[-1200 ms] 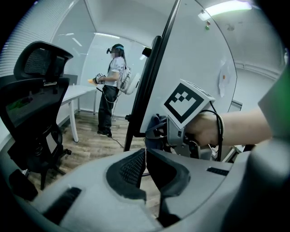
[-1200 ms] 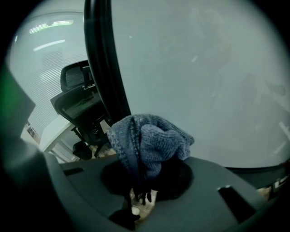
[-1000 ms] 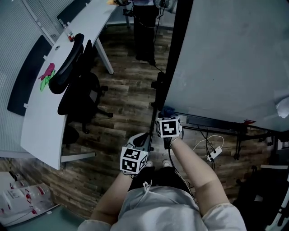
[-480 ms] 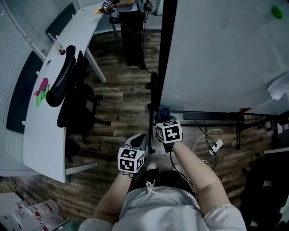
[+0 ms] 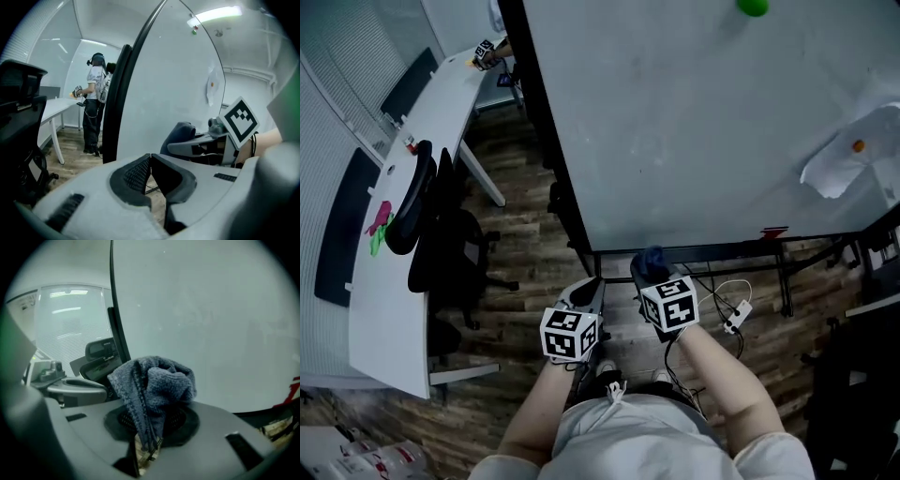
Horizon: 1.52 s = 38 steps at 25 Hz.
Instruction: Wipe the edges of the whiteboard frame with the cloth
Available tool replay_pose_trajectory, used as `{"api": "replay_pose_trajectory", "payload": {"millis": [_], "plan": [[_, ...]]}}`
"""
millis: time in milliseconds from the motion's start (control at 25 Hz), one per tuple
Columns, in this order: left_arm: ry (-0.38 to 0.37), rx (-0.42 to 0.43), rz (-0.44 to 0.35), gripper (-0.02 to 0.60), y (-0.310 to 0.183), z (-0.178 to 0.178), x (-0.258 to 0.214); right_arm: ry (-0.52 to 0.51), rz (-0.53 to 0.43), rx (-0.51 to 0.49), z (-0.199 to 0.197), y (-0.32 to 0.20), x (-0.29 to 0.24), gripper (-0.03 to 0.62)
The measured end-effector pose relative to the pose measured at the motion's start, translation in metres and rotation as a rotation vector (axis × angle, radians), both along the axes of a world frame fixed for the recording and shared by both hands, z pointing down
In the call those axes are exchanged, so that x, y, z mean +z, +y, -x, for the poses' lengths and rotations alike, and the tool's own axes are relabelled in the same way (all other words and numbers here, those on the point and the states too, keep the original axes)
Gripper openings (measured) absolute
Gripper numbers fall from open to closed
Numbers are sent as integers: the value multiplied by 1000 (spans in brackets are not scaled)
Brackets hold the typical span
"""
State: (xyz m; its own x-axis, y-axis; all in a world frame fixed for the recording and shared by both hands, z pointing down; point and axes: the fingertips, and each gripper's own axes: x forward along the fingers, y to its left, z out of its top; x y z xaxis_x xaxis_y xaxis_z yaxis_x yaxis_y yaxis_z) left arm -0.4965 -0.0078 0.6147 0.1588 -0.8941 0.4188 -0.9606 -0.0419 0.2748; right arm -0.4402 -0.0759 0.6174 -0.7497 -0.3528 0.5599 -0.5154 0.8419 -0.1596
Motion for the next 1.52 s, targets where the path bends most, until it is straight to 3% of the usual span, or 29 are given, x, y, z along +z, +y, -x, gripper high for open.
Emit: {"api": "replay_pose_trajectory", "payload": {"millis": [360, 600, 880, 1520], "plan": [[-103, 46, -217, 20, -37, -51, -115, -83, -169, 49, -69, -19, -89, 78], [-156, 80, -374, 20, -18, -87, -175, -208, -258, 45, -97, 3, -149, 78], [-153, 114, -406, 20, 8, -118, -180, -256, -359, 14, -126, 31, -172, 77], [-170, 102, -411, 20, 10, -128, -179, -324, -320, 30, -135, 41, -176, 75]]}}
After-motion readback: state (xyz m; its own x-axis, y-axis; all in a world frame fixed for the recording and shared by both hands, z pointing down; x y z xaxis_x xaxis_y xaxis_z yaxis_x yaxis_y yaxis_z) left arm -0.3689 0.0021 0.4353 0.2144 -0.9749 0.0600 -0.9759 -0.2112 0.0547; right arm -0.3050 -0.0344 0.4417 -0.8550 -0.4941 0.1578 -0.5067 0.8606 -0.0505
